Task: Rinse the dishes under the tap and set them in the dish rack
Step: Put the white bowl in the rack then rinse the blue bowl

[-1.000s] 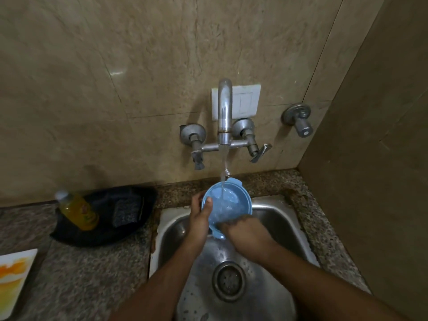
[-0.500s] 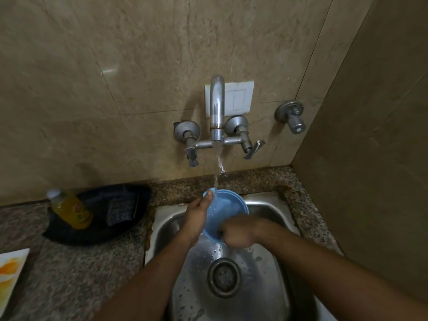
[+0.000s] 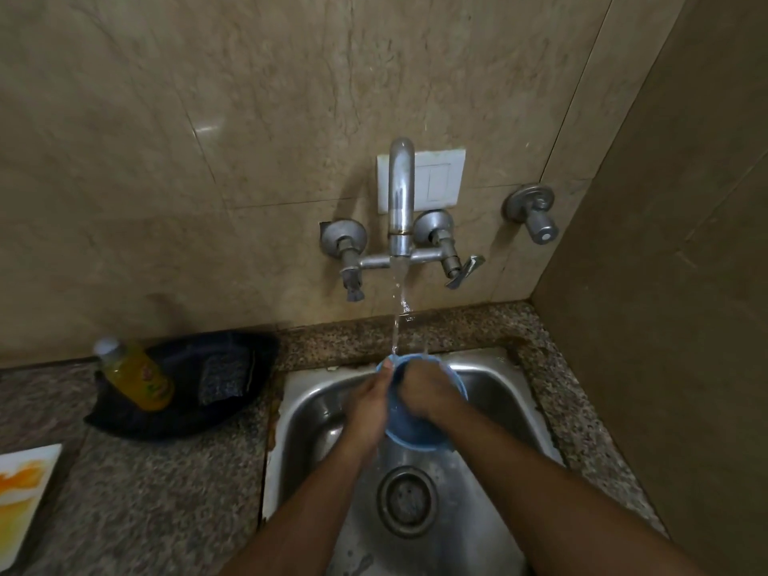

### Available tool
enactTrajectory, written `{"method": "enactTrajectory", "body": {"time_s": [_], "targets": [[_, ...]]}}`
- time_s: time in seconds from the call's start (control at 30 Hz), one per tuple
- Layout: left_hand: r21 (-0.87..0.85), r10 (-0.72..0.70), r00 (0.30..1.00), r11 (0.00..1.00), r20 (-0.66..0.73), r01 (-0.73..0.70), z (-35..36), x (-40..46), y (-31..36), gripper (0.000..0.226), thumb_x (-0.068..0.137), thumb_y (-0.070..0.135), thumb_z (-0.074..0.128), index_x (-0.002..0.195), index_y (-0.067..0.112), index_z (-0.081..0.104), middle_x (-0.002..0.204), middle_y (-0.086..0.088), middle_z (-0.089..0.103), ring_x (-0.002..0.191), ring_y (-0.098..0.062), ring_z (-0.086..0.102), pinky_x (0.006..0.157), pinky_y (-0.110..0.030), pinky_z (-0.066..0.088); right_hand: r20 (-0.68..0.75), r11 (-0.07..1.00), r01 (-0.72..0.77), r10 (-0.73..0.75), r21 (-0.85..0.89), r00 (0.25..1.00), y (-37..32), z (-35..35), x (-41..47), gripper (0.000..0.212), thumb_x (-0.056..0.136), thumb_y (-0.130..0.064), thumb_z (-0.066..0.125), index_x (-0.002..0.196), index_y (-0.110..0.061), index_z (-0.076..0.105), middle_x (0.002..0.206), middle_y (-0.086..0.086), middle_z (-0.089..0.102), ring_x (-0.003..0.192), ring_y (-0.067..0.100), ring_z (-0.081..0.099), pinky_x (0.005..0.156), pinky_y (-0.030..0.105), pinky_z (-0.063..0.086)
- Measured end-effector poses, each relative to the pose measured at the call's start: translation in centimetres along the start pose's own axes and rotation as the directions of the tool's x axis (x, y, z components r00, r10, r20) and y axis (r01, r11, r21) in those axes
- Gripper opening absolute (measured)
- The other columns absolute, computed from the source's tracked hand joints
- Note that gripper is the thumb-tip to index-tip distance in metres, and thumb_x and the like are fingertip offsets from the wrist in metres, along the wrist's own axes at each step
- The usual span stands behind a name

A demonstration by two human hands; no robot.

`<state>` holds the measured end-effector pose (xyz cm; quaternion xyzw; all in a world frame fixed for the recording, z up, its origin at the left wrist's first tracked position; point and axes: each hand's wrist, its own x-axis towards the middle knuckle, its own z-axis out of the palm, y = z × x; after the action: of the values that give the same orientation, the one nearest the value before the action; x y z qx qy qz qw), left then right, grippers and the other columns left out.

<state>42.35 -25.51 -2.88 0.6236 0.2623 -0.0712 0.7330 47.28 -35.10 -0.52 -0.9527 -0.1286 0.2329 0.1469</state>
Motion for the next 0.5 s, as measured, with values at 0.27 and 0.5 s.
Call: {"method": "enactTrajectory", "body": {"time_s": [0.27,0.5], "targets": [[0.116,0.07,0.997,0.991,-0.014,-0.068,-1.6,1.4,1.0,0.035,0.091,0.052,0.058,0.097,0.022,0.075,0.092,-0.001,0.077,0.091,-0.021,0.072,0.091,-0.042,0.056,0.024,0.955,0.185,-0.184,-0.234,0.983,1.0,1.5,-2.6,0.05,0.092,-0.028,0.056,0.136,-0.005,0.048,0.138,0.016,0.049,0.127,0.029,0.045,0.107,0.039,0.04],[0.166,0.096,0.995,0.981,0.035,-0.1,-2.3,1.7,1.7,0.032,0.094,0.045,0.057,0.097,0.019,0.075,0.09,0.0,0.077,0.089,-0.016,0.072,0.085,-0.03,0.055,-0.022,0.896,0.434,-0.438,-0.093,0.899,0.5,1.9,-4.8,0.057,0.1,-0.034,0.039,0.152,-0.015,0.026,0.156,0.007,0.028,0.135,0.025,0.041,0.109,0.039,0.036]]}}
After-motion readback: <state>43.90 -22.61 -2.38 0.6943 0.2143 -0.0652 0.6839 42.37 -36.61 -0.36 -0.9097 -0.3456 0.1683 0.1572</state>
